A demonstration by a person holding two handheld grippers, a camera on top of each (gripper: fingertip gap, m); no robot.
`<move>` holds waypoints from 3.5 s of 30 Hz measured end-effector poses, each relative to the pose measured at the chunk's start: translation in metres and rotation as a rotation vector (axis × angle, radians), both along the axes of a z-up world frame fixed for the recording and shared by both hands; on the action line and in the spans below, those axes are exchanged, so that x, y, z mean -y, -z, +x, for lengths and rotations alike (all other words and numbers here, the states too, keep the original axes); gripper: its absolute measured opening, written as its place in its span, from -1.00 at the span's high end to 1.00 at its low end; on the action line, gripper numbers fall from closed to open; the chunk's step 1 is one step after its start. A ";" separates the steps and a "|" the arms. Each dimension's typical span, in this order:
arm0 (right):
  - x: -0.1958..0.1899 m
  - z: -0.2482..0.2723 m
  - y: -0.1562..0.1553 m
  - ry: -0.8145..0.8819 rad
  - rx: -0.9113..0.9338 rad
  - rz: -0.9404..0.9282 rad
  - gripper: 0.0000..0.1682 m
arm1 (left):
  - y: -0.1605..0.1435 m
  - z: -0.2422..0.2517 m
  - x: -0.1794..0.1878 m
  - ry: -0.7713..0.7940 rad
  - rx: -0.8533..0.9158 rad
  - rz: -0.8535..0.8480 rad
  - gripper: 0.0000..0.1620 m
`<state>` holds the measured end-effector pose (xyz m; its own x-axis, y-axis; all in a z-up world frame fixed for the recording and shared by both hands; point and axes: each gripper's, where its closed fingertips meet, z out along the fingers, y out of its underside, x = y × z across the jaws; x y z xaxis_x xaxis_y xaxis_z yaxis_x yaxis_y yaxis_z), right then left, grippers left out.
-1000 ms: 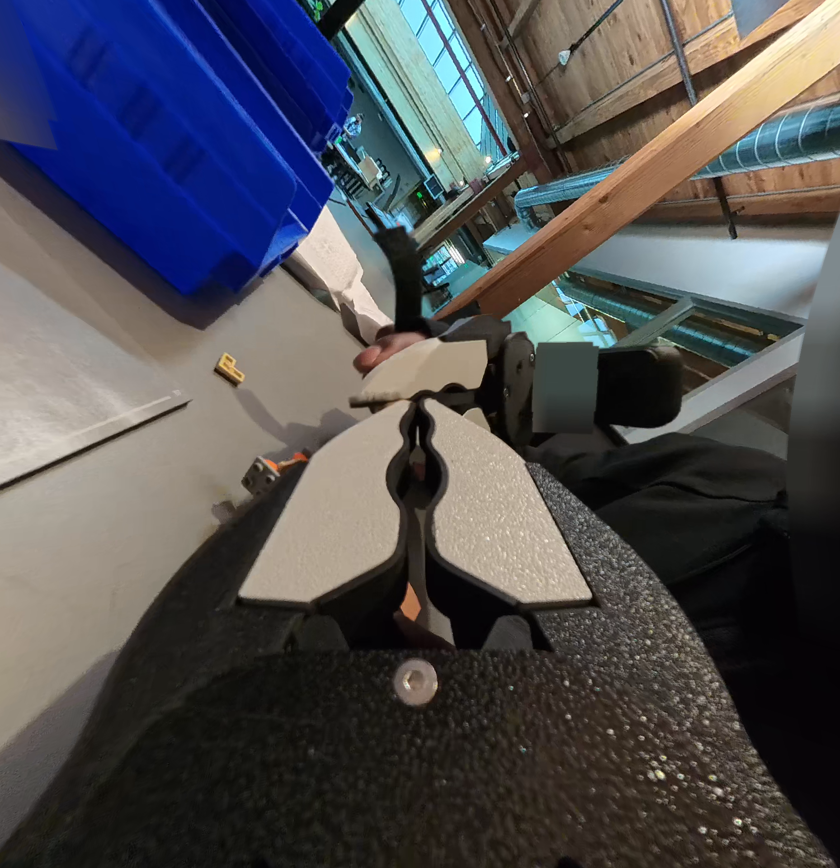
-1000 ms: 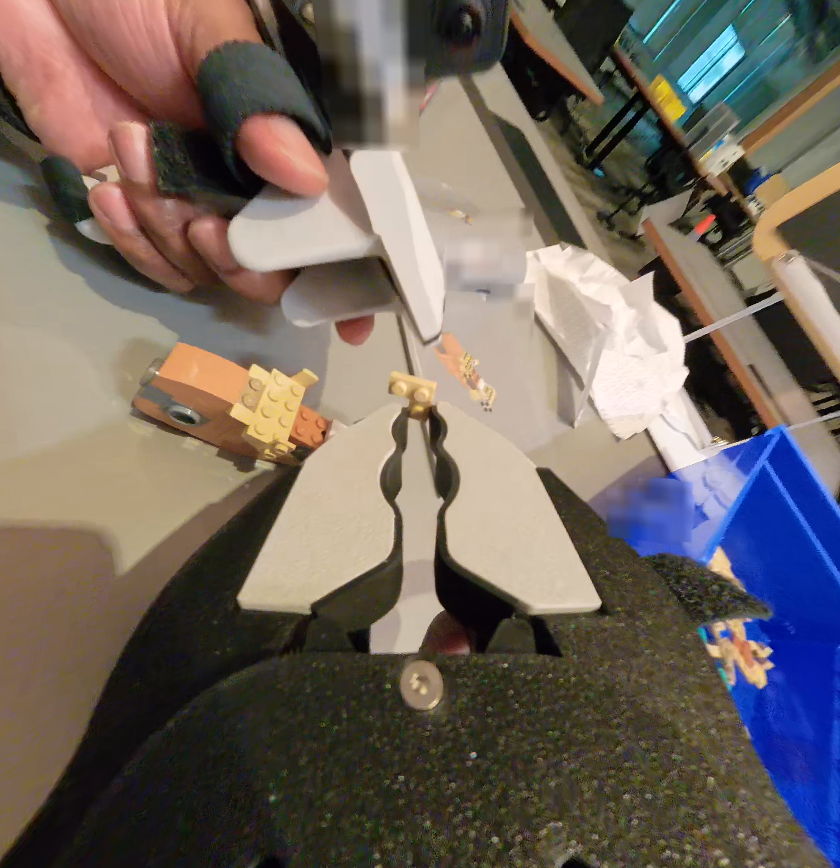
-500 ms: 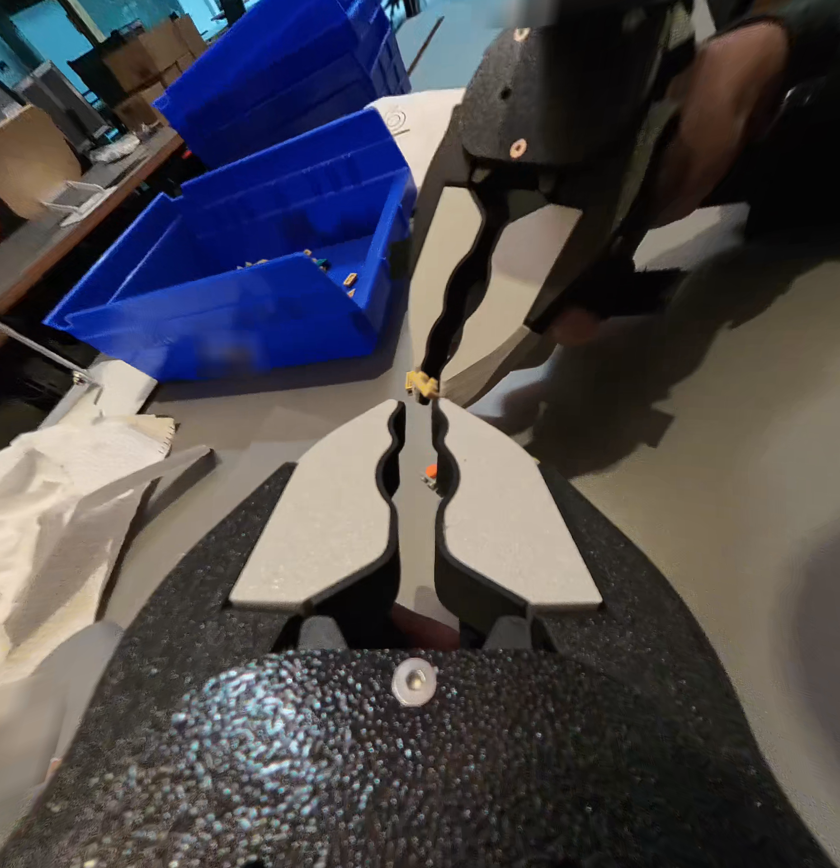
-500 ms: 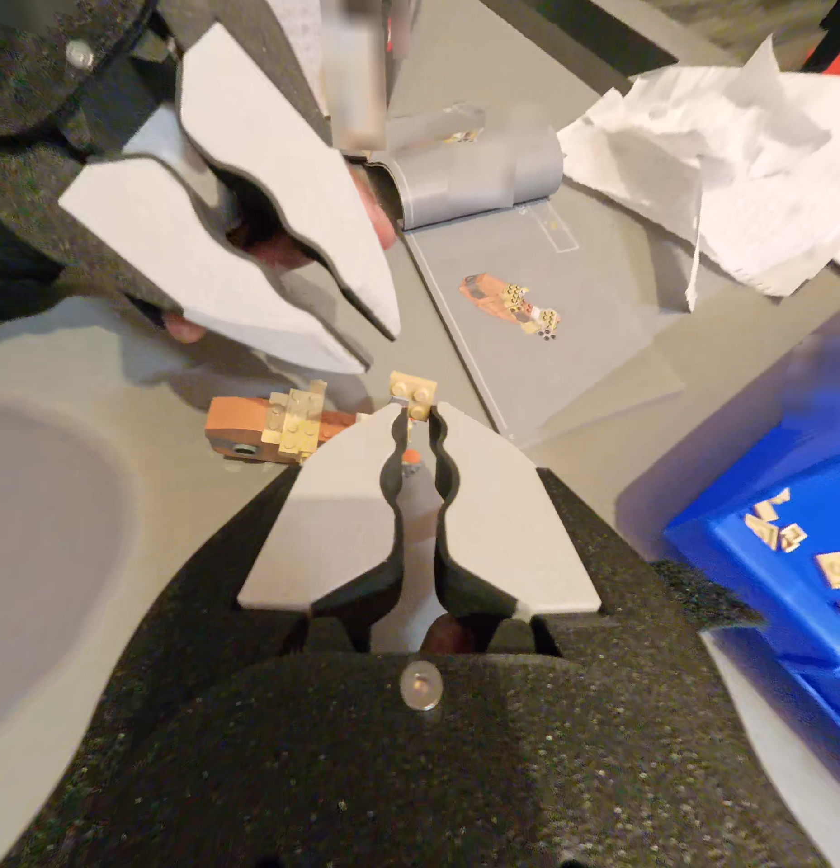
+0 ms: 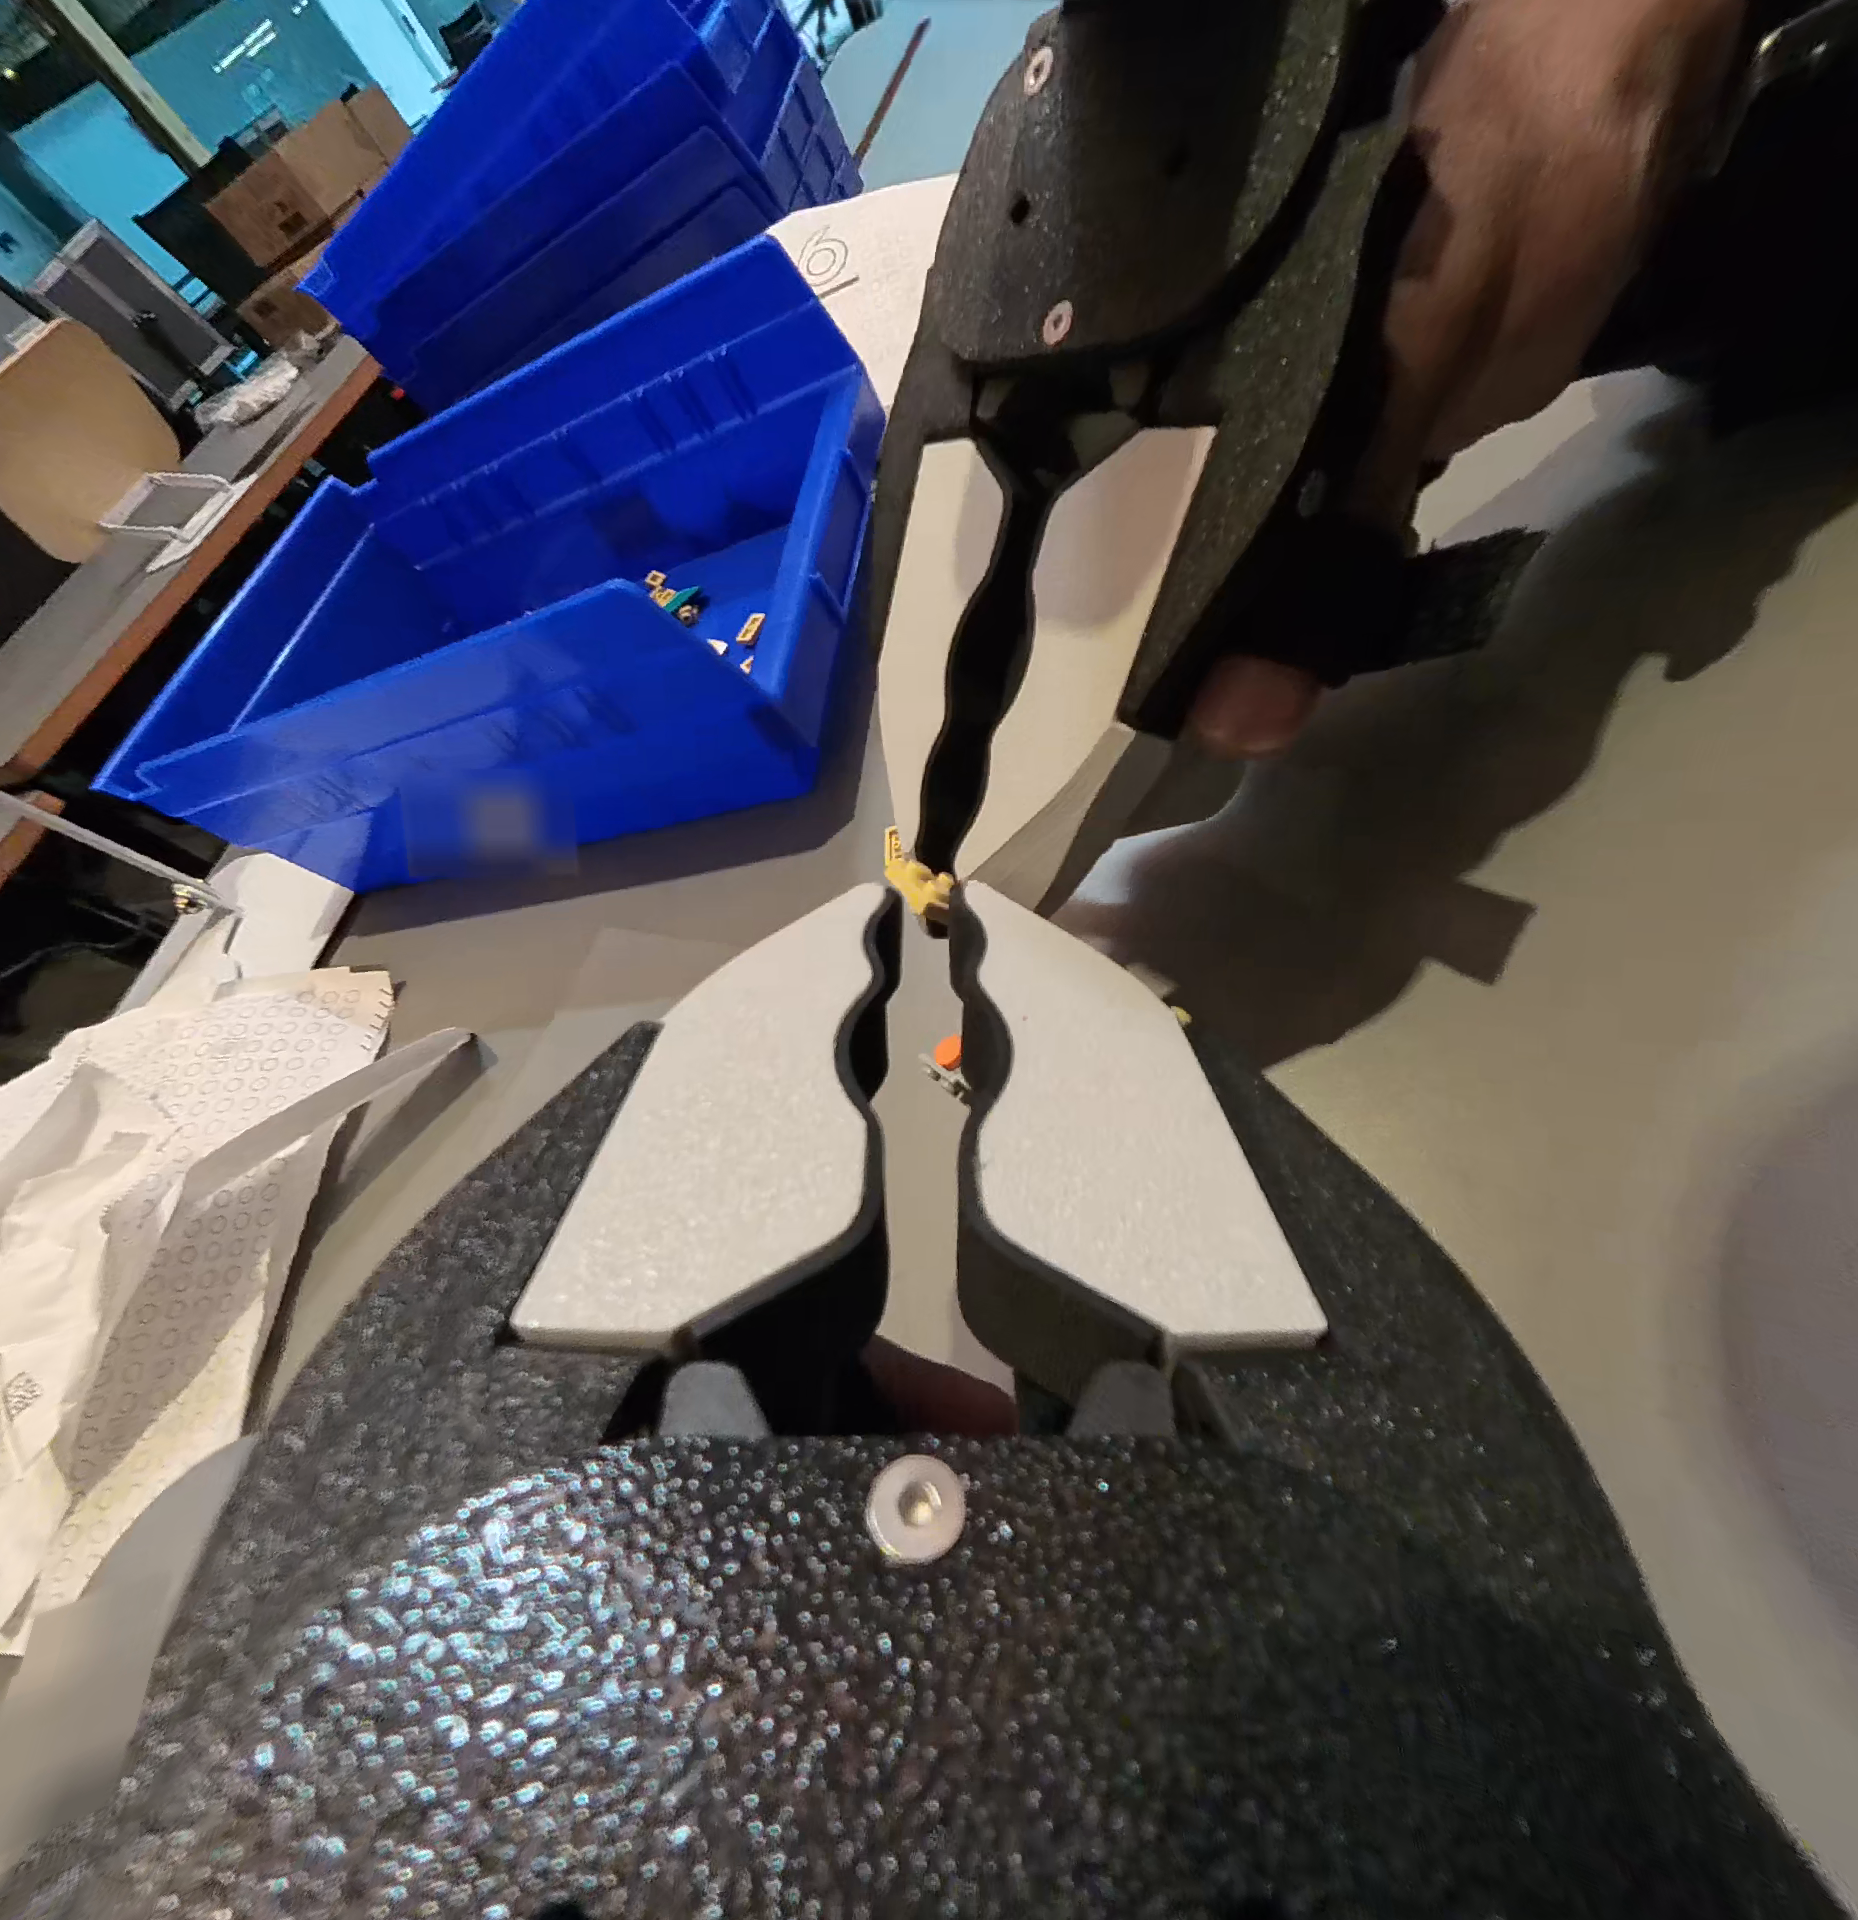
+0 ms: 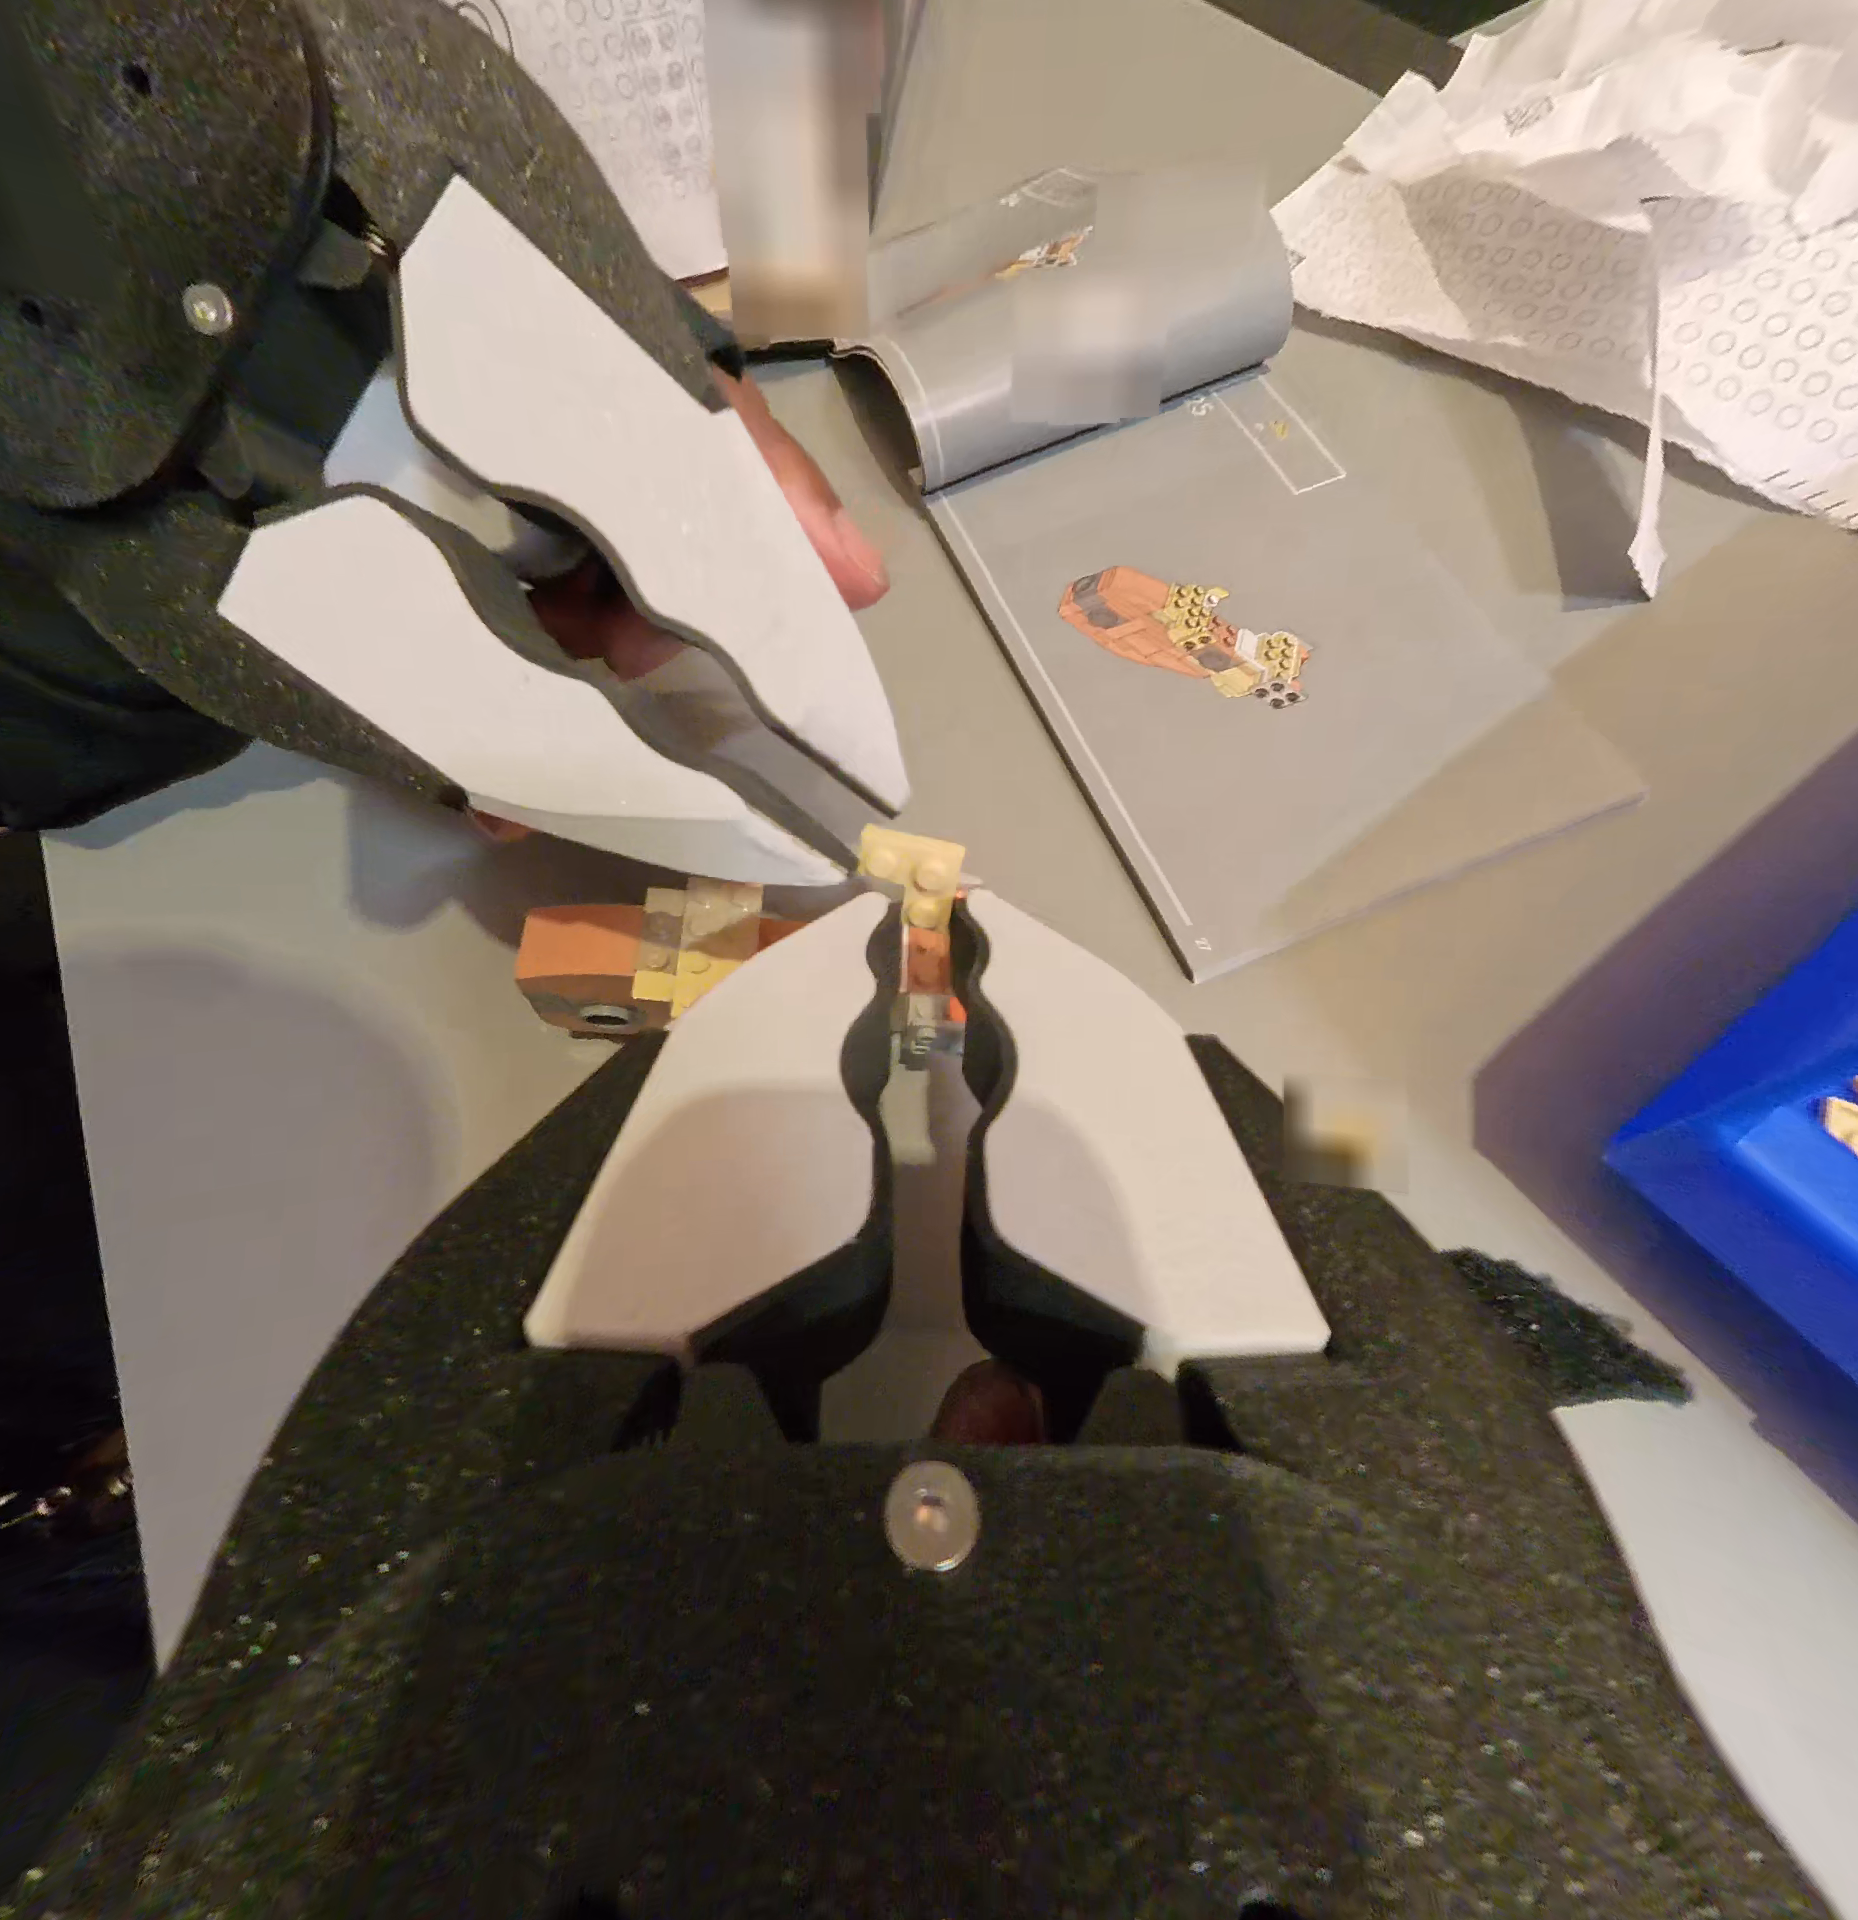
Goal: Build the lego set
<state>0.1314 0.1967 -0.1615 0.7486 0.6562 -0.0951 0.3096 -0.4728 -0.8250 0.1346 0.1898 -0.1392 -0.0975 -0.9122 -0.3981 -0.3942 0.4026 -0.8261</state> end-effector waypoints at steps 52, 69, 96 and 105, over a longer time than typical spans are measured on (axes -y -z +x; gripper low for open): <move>0.011 0.004 0.013 -0.163 0.074 0.084 0.83 | 0.026 -0.015 -0.010 0.447 -0.244 -0.252 0.91; 0.010 0.008 0.039 -0.146 0.056 -0.060 0.63 | 0.037 -0.013 -0.009 0.704 -0.418 -0.308 0.91; 0.006 0.003 0.037 -0.144 0.087 -0.006 0.78 | 0.046 -0.013 -0.009 0.775 -0.539 -0.301 0.91; 0.006 0.003 0.037 -0.147 0.084 0.003 0.78 | 0.049 -0.014 -0.010 0.771 -0.557 -0.277 0.91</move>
<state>0.1342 0.1908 -0.1980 0.6498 0.7594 -0.0342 0.4434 -0.4152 -0.7944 0.1210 0.1994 -0.1881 -0.8123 -0.5741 0.1022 -0.4657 0.5332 -0.7062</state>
